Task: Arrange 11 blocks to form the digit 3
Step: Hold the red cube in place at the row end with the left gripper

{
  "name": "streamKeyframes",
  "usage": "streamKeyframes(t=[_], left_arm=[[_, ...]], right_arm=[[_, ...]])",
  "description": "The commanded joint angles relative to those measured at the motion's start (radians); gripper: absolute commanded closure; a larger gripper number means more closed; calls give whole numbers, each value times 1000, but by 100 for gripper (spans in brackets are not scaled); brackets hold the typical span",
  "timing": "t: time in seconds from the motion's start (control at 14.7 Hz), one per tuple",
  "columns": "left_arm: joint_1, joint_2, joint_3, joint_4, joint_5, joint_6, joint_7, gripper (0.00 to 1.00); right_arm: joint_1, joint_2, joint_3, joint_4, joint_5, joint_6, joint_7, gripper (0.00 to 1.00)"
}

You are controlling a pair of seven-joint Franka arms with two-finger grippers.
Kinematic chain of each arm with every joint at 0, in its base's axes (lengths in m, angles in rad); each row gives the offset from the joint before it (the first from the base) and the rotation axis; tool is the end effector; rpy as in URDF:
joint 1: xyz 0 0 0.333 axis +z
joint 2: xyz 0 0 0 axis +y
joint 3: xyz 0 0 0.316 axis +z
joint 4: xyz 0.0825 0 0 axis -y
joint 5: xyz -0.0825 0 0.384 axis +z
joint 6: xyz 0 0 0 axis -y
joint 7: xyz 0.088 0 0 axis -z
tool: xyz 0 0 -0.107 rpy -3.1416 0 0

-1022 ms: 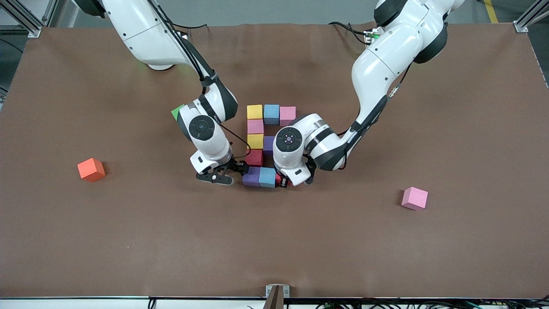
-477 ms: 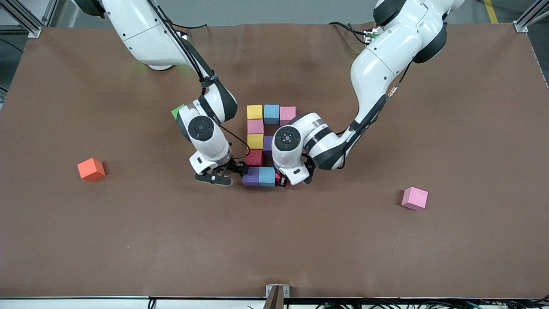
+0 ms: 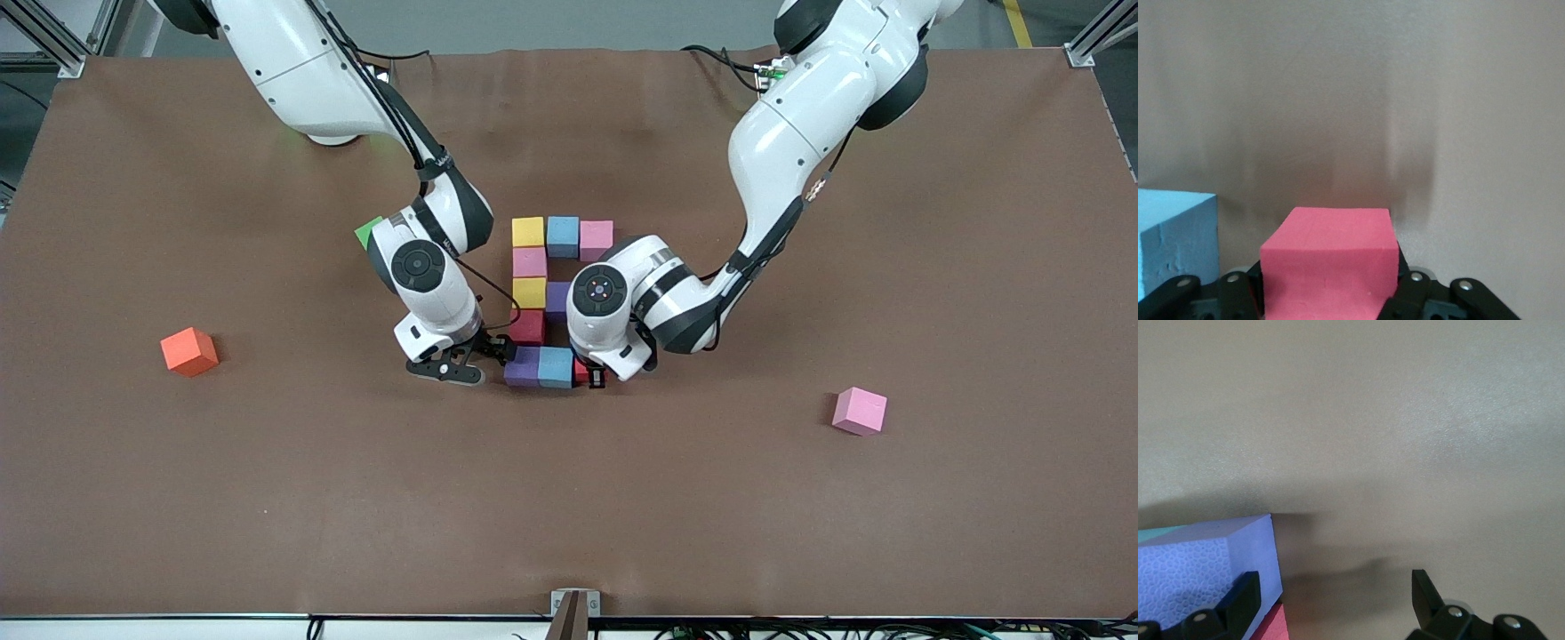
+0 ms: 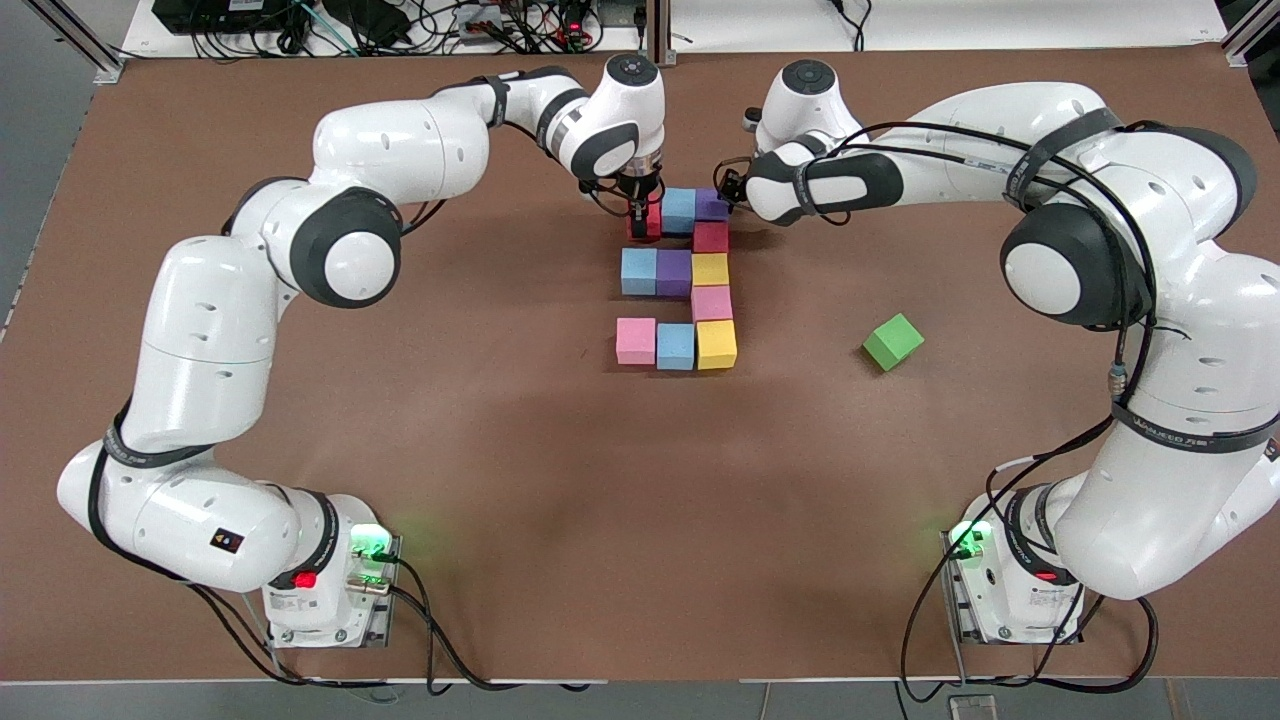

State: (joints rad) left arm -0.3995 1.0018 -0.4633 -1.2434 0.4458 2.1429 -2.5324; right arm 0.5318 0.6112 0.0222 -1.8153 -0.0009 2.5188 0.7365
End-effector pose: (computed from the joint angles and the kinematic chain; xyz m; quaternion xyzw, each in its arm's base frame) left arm 0.5674 -0.4919 0.1888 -0.6910 -0.7228 0.0076 0.0006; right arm 0.5623 0.3466 0.2103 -0.9946 0.0930 -0.0333 0.0326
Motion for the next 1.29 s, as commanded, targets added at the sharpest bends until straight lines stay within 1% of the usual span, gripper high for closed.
streamKeyframes(t=[0.0, 0.2, 0.55, 0.82, 0.95, 1.23], left_arm=[[-15, 44, 69, -24, -4, 11, -75, 68], [-16, 44, 74, -21, -4, 38, -75, 68], [-29, 54, 106, 4, -4, 103, -55, 68], [-33, 54, 107, 4, -4, 112, 0, 68], [-36, 54, 107, 4, -5, 121, 21, 66], [-55, 57, 107, 2, -6, 121, 21, 66]], right_arm=[[8, 13, -4, 16, 12, 5, 11, 0], [7, 13, -4, 14, 10, 2, -3, 0], [7, 13, -4, 14, 12, 2, -2, 0], [7, 13, -4, 14, 10, 3, -2, 0], [8, 13, -4, 14, 12, 3, -2, 0], [8, 13, -4, 14, 12, 3, -2, 0]])
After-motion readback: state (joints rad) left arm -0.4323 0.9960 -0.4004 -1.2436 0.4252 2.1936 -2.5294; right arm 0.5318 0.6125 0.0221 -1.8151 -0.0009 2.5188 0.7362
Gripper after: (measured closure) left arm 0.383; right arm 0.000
